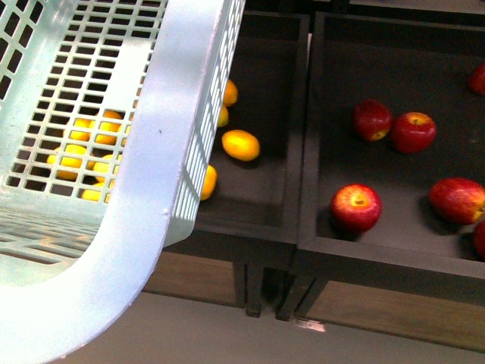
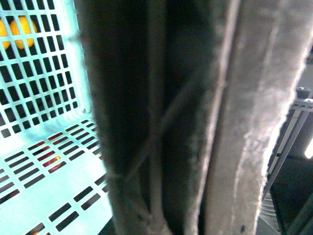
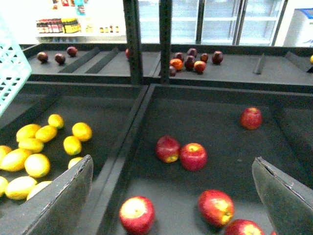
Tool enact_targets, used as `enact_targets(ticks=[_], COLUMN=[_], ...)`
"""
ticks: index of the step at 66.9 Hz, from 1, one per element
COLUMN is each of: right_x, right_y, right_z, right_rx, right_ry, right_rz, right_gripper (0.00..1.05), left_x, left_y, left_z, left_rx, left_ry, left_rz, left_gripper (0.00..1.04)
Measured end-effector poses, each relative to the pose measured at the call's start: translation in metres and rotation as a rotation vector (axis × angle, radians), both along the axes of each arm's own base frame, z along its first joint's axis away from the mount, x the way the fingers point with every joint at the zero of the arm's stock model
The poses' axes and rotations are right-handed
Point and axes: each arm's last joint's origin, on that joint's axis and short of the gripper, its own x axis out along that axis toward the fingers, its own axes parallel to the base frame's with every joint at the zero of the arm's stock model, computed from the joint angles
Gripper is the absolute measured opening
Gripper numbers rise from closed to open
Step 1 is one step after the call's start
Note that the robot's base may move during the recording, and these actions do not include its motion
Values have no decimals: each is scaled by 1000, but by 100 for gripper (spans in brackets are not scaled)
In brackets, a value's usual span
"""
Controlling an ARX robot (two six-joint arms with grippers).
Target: Pick lemon and mango into basket
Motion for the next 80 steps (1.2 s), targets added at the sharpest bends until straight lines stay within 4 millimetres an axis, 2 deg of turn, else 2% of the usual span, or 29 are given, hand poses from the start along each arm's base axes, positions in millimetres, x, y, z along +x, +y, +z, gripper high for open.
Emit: enact_targets(ticks=[80], right_x=[0], right_y=[0], right_z=[0], right_rx=[0], right_ry=[0], right_rz=[-2], right_gripper=[96], left_x=[0], left_y=[0], left_z=[0], left_rx=[-2], left_ry=[0], left_rz=[-4], left_gripper=[16])
